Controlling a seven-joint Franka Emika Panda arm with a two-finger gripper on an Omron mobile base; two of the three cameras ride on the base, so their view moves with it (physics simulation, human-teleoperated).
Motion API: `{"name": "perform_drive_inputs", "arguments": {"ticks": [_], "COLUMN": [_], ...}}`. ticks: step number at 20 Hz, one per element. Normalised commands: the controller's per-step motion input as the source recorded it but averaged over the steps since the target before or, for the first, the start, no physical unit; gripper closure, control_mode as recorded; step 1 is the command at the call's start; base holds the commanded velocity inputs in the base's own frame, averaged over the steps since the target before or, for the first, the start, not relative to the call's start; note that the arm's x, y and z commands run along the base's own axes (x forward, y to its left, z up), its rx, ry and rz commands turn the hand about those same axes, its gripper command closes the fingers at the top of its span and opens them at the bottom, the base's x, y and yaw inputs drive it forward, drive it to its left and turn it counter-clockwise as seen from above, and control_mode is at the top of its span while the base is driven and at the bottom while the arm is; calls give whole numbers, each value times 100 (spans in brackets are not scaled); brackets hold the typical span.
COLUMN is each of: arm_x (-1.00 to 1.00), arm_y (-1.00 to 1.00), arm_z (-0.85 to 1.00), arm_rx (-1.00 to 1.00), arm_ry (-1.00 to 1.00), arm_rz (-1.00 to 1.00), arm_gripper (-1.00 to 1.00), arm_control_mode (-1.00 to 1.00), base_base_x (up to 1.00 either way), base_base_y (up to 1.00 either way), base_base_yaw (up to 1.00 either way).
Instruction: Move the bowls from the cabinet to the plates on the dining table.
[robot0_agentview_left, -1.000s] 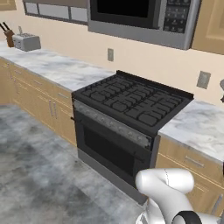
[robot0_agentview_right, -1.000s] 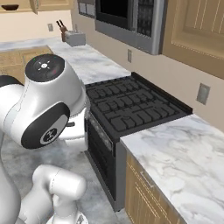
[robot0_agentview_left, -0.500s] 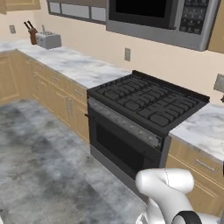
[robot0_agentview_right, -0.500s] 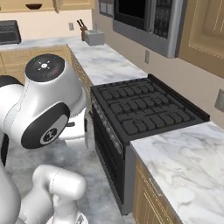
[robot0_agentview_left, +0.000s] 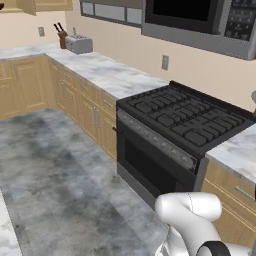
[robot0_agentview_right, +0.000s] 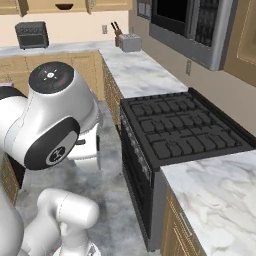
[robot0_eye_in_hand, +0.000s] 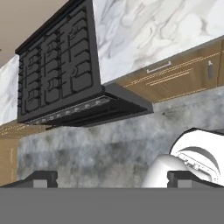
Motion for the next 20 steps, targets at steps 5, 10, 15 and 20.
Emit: {"name": "perform_drive_inputs", "arguments": {"ticks": [5,10,15,20], "arm_x": [0,0,0,0], "arm_y": [0,0,0,0], "arm_z": [0,0,0,0], "arm_rx": [0,0,0,0], "arm_ry": [0,0,0,0], "arm_rz": [0,0,0,0], "arm_gripper": [-100,-100,-100,-100], "arm_control_mode": [100,100,100,100], "base_base_x": [0,0,0,0], "base_base_y": [0,0,0,0], "base_base_yaw": [25,25,25,25]}}
